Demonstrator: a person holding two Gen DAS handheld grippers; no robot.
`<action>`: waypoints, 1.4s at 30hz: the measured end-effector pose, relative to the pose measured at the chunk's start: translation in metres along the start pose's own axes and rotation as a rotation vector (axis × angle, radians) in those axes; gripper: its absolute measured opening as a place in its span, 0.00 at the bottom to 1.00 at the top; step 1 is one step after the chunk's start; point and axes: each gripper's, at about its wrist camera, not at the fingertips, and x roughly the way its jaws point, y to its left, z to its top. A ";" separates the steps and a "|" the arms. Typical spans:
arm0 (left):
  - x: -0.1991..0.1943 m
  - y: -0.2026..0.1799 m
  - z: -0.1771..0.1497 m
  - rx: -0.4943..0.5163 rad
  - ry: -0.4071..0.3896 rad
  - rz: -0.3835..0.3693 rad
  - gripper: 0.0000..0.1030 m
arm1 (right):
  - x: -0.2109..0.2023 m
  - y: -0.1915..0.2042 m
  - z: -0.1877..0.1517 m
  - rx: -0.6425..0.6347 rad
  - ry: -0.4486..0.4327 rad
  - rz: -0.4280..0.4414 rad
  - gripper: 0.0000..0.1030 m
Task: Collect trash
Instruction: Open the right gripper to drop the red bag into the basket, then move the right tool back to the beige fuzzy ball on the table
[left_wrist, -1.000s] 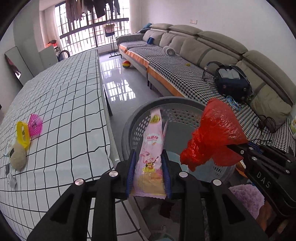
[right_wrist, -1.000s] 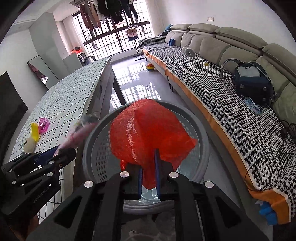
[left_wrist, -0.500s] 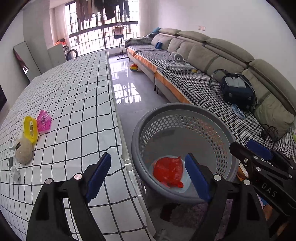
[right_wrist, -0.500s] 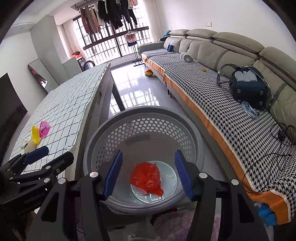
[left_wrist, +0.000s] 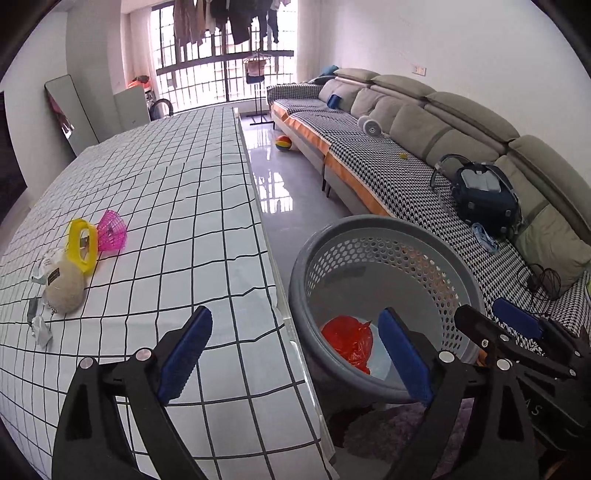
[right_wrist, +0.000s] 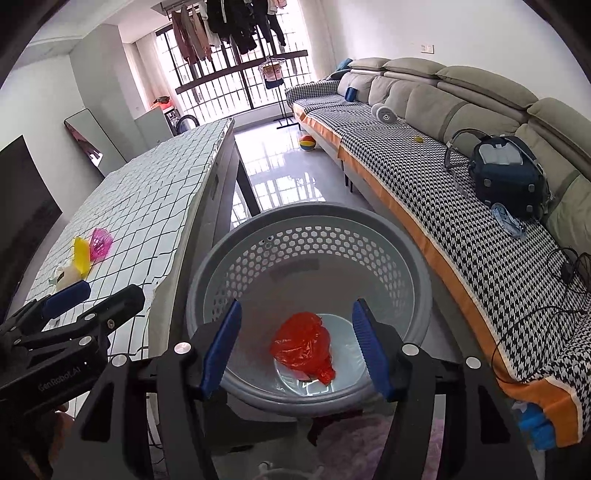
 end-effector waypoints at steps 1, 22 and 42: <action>-0.001 0.003 0.000 -0.006 -0.003 0.002 0.89 | 0.000 0.002 0.000 -0.004 -0.002 0.003 0.60; -0.043 0.144 -0.015 -0.205 -0.042 0.192 0.93 | 0.026 0.116 -0.002 -0.180 0.023 0.162 0.67; -0.067 0.304 -0.065 -0.406 -0.013 0.459 0.93 | 0.059 0.265 0.018 -0.431 0.063 0.332 0.70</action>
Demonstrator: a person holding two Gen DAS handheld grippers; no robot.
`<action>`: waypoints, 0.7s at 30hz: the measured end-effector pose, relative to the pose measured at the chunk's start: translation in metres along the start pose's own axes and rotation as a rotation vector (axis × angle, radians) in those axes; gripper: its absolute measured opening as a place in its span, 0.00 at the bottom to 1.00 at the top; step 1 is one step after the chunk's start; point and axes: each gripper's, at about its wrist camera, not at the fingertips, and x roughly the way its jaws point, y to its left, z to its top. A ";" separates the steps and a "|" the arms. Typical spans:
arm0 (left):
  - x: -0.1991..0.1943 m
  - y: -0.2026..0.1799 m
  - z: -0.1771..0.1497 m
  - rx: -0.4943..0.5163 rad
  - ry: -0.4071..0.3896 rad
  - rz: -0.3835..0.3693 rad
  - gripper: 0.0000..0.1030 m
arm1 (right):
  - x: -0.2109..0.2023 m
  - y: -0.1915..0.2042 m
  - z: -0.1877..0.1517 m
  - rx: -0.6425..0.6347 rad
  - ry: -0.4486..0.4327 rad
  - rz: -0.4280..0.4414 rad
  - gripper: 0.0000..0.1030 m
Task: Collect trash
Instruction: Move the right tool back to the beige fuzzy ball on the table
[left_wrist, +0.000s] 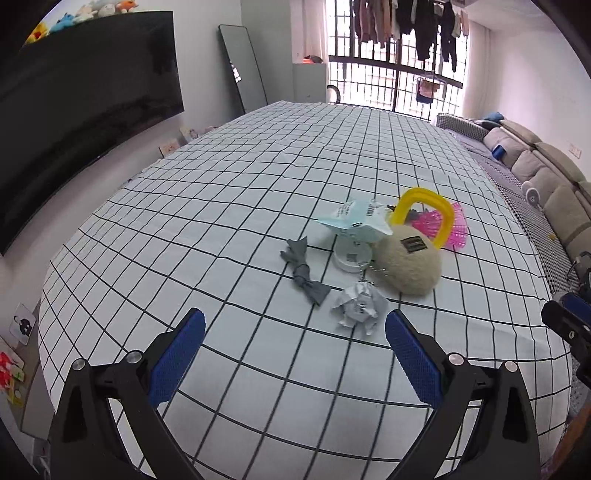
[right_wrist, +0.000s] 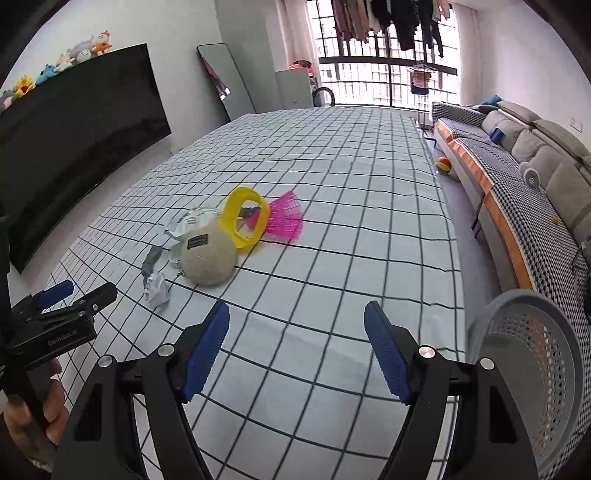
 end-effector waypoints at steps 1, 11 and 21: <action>0.002 0.003 0.000 0.001 0.004 0.010 0.93 | 0.005 0.006 0.005 -0.020 0.008 0.012 0.70; 0.013 0.021 -0.001 -0.034 0.020 0.027 0.93 | 0.071 0.050 0.037 -0.137 0.112 0.108 0.70; 0.023 0.026 -0.004 -0.049 0.045 0.018 0.93 | 0.117 0.081 0.044 -0.204 0.167 0.141 0.70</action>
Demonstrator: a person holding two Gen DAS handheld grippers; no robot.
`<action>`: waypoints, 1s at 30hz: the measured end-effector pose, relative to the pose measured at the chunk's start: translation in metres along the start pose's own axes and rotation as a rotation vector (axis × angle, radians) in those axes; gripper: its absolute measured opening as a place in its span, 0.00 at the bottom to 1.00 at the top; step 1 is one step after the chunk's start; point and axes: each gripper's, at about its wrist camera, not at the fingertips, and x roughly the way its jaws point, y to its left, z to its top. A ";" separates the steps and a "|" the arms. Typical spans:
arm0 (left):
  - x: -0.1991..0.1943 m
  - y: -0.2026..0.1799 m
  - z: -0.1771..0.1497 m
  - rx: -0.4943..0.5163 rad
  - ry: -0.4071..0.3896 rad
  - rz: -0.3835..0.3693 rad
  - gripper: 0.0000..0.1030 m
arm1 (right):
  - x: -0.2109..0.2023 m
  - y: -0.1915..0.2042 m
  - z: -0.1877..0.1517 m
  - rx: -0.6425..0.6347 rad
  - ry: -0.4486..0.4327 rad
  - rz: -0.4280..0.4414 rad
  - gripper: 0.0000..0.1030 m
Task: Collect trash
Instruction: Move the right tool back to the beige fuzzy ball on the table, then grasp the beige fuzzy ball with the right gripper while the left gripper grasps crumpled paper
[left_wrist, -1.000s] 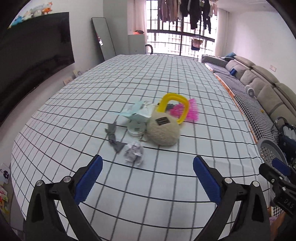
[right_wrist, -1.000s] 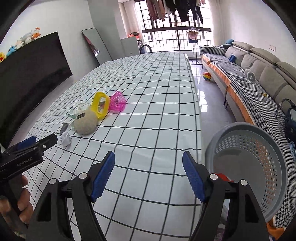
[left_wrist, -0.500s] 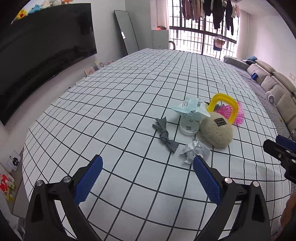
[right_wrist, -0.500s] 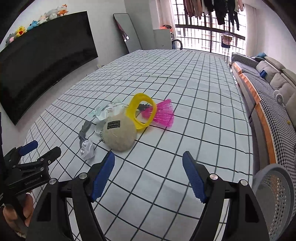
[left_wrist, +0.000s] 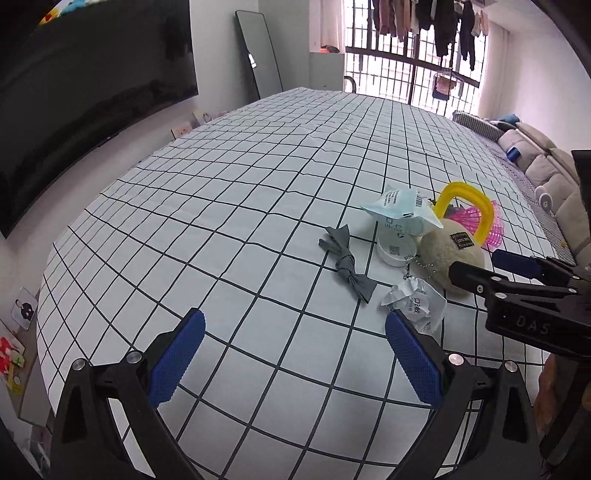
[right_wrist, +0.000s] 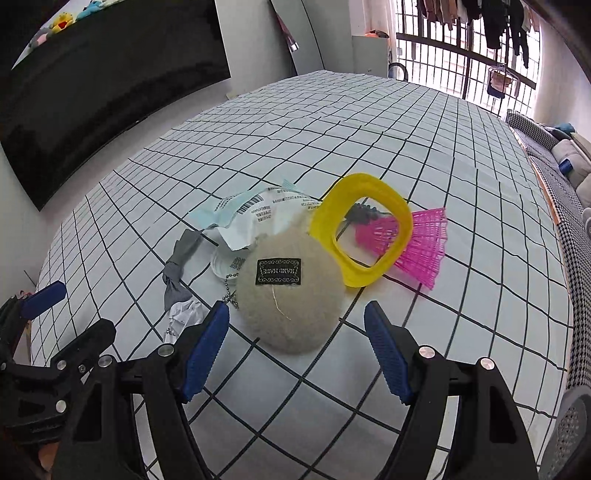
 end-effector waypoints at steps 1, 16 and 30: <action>0.000 0.001 0.000 -0.002 0.002 -0.002 0.93 | 0.003 0.001 0.001 -0.003 0.005 0.003 0.70; 0.003 -0.006 -0.001 -0.007 0.028 -0.023 0.93 | 0.013 0.022 0.008 -0.065 0.003 0.004 0.50; 0.008 -0.022 0.003 -0.033 0.066 -0.092 0.93 | -0.051 -0.017 -0.044 0.113 -0.056 -0.060 0.49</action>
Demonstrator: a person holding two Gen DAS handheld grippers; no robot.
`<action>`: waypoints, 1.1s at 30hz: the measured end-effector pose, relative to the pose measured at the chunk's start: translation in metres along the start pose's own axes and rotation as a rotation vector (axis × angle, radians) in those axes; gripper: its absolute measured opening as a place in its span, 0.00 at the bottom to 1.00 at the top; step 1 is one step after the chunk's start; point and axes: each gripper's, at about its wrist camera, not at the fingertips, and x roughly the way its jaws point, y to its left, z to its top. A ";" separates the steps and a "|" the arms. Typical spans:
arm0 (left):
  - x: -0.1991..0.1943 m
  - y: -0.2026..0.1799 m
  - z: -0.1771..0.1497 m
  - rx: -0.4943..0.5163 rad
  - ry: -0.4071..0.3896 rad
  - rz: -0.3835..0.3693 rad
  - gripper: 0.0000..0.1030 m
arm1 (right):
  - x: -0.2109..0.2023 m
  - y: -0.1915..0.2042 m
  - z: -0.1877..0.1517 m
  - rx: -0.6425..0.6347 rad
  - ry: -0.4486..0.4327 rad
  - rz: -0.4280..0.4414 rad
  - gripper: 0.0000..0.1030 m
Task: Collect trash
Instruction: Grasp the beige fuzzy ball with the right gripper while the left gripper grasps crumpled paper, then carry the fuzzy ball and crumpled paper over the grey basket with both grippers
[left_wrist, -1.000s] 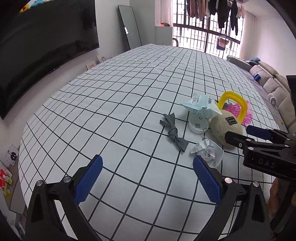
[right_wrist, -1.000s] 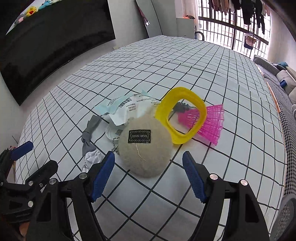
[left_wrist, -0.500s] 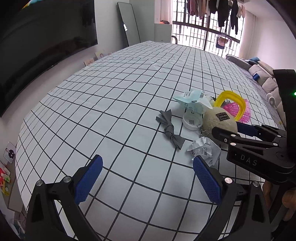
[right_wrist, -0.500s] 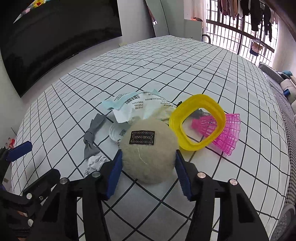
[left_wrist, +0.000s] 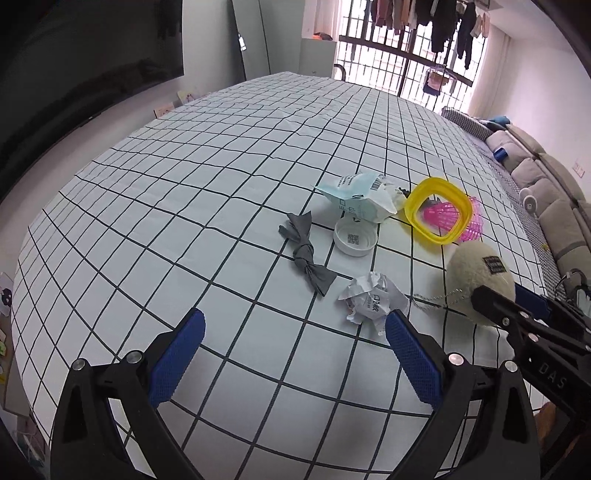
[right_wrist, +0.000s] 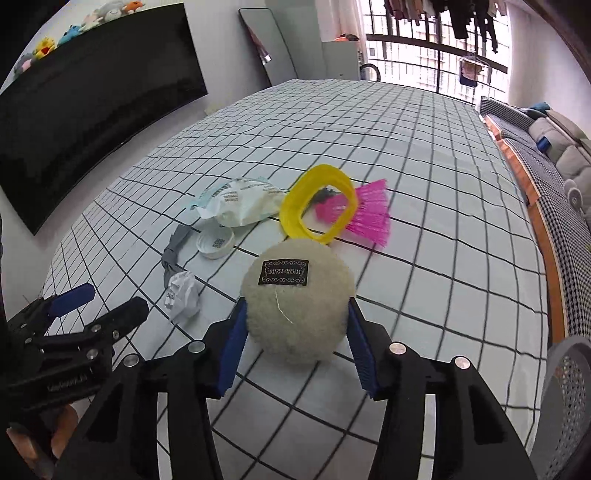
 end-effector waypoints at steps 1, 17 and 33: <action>0.001 -0.003 0.001 0.004 0.002 -0.004 0.93 | -0.006 -0.004 -0.005 0.012 -0.012 -0.025 0.49; 0.031 -0.043 0.010 0.063 0.039 -0.009 0.75 | -0.042 -0.054 -0.068 0.227 -0.010 -0.077 0.49; -0.013 -0.056 -0.007 0.131 -0.019 -0.092 0.24 | -0.062 -0.061 -0.079 0.257 -0.037 -0.067 0.49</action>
